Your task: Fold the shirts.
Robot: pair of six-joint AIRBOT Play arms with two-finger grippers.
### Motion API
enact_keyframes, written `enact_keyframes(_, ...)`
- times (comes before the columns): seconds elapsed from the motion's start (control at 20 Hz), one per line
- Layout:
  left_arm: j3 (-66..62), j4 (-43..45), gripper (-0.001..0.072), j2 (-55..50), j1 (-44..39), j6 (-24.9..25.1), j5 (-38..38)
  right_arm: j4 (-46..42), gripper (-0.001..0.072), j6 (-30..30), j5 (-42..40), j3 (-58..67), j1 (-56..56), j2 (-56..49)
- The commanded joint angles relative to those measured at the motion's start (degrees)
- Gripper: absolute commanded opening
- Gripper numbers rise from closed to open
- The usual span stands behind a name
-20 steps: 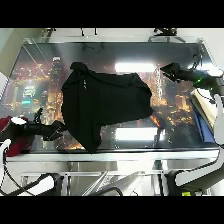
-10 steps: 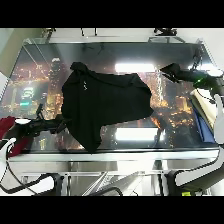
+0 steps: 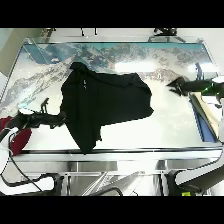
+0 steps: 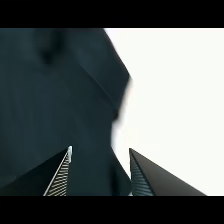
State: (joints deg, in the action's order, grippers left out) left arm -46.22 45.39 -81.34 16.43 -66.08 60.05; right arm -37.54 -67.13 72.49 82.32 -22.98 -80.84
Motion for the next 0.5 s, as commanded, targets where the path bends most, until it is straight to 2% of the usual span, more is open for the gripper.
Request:
enact_keyframes(0.0, -1.66, 4.79, 0.0015, 6.60, 6.34, -1.92, 2.58, -4.31, 0.0408, 1.46, 2.05, -7.19, 0.79, -0.24)
enact_keyframes(0.1, -1.66, 7.52, 0.0014, 9.46, 10.01, -2.08, 3.04, -4.28, 0.0381, 2.54, 0.92, -10.86, 3.43, -0.24)
enact_keyframes(0.2, -1.66, 13.35, 0.0014, 10.58, 13.29, -5.29, 3.52, -4.31, 0.0381, 3.13, 0.81, -13.16, 6.58, -0.24)
enact_keyframes(0.3, -1.66, 13.09, 0.0015, 10.60, 15.82, -5.38, 4.66, -4.33, 0.0381, 3.32, 0.85, -13.90, 9.01, -0.24)
enact_keyframes(0.45, -1.66, 13.14, 0.0014, 10.56, 15.19, -4.83, 4.44, -4.24, 0.0360, 1.79, 2.32, -14.10, 10.08, 0.35)
